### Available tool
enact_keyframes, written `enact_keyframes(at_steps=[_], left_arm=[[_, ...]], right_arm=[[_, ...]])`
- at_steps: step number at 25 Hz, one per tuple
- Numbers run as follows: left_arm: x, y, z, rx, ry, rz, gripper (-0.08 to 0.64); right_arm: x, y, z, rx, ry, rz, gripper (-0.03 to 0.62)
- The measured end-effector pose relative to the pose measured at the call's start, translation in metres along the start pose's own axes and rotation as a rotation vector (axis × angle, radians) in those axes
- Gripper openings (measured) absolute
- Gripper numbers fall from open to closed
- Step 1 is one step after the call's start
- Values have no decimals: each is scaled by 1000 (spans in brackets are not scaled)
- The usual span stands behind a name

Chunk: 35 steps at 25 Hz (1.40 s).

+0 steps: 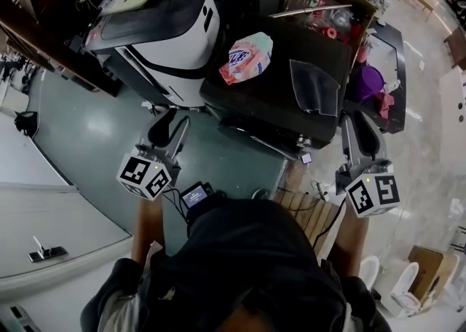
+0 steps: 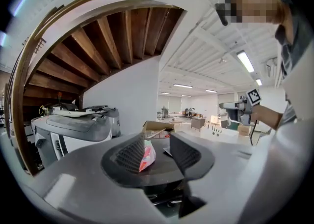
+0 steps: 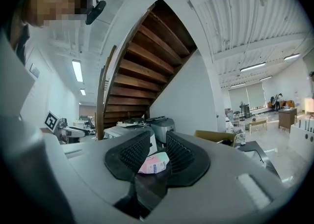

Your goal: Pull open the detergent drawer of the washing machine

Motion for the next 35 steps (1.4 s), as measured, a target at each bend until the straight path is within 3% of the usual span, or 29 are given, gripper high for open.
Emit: enact_keyframes(at_steps=[6,14,20,25,30,35], left_arm=[[9,-9,8,12,-1,12,169],[20,3,-4,-87,-20,-19,169],[45,17,-23,-115,-20,-56,169],[77,27,-62,-218,-11,-83,169],[102,33,-125,-351,58,-116,169],[122,37,-188,-421,132,-126,173]], right_arm=[[3,-19,-4,24,-8,12,81],[-3,-16,-2,16,-3,-32,81],[-4,-8,8,-16,6,-72,81],[2,-8,10,-42,29,-105,81],[10,-4,6,-61,83,-122,81],[14,1,4,-96,120,-131,81]])
Point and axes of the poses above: the fingertips, and each gripper's own axes: x forward along the fingers, y to its left, z out of its top, the point moved 5 cm from there along -x, backward along the fingers, and after that the axes turned 14 degrees about x, right-handed, at the moved point
